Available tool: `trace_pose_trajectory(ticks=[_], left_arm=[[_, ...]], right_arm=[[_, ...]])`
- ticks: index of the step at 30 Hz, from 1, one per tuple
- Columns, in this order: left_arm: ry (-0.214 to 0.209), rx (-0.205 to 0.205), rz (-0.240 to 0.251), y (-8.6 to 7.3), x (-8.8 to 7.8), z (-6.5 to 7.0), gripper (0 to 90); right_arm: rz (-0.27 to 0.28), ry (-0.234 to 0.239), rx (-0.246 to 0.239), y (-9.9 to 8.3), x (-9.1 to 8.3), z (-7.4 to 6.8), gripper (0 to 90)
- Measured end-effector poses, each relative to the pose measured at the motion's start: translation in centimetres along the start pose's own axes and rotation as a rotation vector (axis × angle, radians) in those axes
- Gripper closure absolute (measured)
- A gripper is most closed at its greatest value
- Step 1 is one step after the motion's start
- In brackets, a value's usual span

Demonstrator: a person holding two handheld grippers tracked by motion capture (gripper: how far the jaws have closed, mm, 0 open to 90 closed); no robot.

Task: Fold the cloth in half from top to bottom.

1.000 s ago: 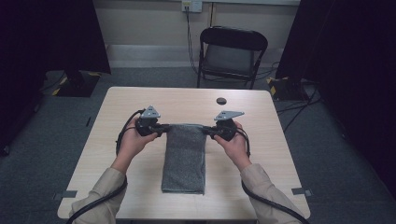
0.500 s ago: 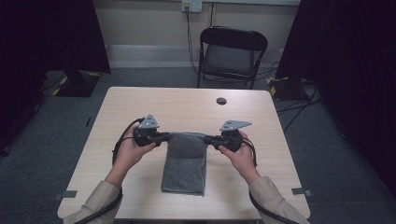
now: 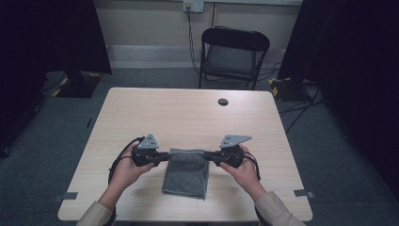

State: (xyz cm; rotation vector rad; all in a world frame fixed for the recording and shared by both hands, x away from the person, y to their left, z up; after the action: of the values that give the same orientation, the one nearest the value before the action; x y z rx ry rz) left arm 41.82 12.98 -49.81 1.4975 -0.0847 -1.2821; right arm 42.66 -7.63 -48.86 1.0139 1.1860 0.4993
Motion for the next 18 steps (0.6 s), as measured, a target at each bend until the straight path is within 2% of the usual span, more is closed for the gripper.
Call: trace_pose_trajectory(ticks=[2,8,14,18], left_arm=[[-0.007,-0.012,-0.012,-0.9,0.1,0.1,86.1],[-0.020,0.002,-0.058,-2.7,0.6,1.1,86.1],[-0.038,-0.004,-0.090,-4.1,1.3,1.7,86.0],[-0.031,0.004,-0.103,-4.3,1.4,2.0,86.1]], right_arm=[[-0.006,0.017,0.003,-0.5,0.1,-0.6,87.0],[-0.054,0.052,-0.006,-2.3,0.5,-2.4,87.0],[-0.081,0.067,0.019,-4.2,0.8,-3.2,87.0],[-0.093,0.068,0.016,-4.7,1.0,-3.7,87.0]])
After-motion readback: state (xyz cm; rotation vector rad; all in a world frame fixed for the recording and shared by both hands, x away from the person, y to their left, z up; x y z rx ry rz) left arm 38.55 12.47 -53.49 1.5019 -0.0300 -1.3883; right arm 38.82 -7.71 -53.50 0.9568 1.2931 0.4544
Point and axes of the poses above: each handheld gripper's, and its own axes: x roughly forward along the jaws, y roughly out of its top, z roughly to its right, the point moved 8 cm from there along x, roughly forward along the jaws, and after that the axes turned 11 degrees about -x, right-handed, at the moved point
